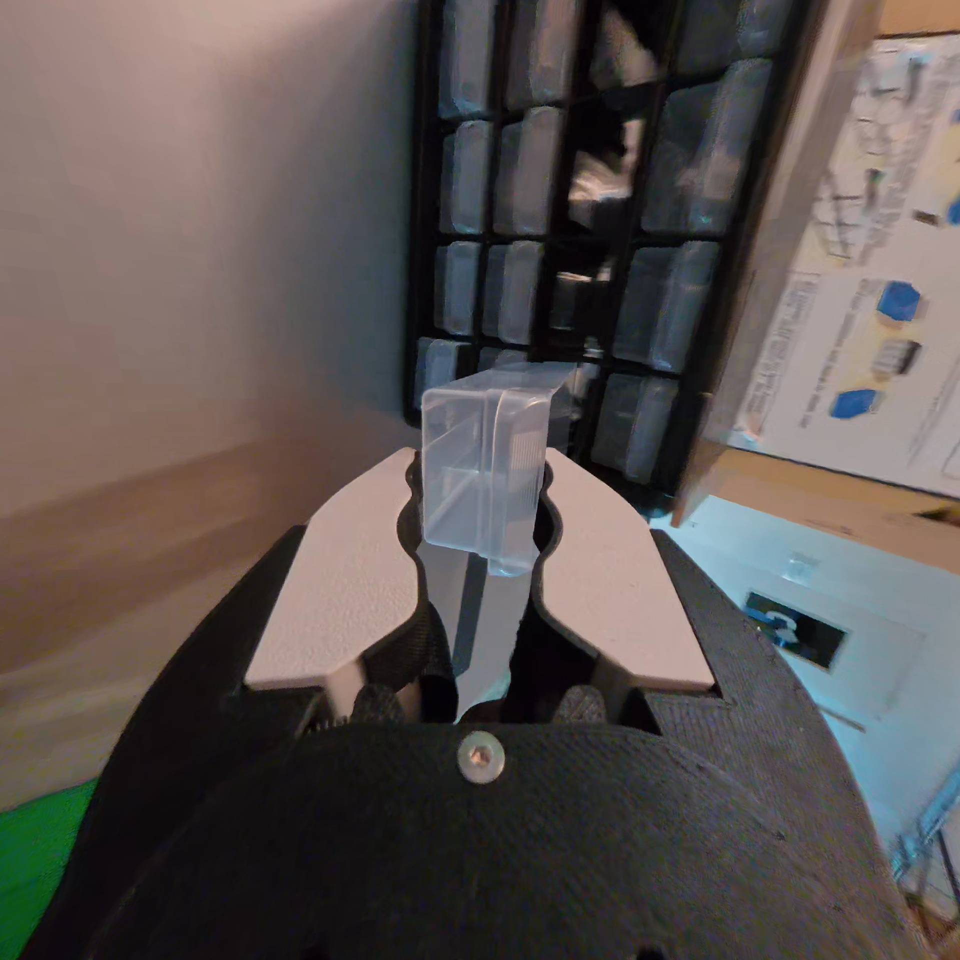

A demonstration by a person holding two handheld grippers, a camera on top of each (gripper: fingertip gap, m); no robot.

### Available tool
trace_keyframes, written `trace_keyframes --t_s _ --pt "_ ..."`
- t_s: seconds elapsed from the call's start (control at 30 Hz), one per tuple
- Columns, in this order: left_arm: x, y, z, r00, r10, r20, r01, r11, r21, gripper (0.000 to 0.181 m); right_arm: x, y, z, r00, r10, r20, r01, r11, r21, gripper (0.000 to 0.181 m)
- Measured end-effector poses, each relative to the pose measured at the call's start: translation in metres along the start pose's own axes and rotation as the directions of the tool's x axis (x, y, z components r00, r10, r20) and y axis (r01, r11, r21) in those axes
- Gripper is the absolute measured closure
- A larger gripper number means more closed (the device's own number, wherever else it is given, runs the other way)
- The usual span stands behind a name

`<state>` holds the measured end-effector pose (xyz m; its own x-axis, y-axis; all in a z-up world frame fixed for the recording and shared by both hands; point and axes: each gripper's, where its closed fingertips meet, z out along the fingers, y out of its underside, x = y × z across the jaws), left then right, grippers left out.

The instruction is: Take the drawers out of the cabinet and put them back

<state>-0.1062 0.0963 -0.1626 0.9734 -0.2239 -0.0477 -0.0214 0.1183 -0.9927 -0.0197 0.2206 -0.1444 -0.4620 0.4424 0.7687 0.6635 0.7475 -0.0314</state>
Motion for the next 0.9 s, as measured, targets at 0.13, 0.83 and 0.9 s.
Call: trace_keyframes --t_s 0.13,0.83,0.9 --pt "0.001 0.003 0.001 1.0 0.01 -0.002 -0.01 1.0 -0.013 0.121 -0.03 -0.006 0.001 0.994 0.03 0.102 -0.034 0.998 0.043 0.141" --pt "0.068 -0.063 -0.033 0.367 -0.571 -0.735 0.758 0.641 -0.119 0.116 -0.058 -0.155 -0.101 0.808 0.213 -0.549 0.306 0.645 0.701 0.141" --pt "0.067 -0.065 -0.035 0.416 -0.536 -0.735 0.745 0.664 -0.063 0.119 -0.058 -0.155 -0.101 0.811 0.224 -0.54 0.291 0.647 0.705 0.142"
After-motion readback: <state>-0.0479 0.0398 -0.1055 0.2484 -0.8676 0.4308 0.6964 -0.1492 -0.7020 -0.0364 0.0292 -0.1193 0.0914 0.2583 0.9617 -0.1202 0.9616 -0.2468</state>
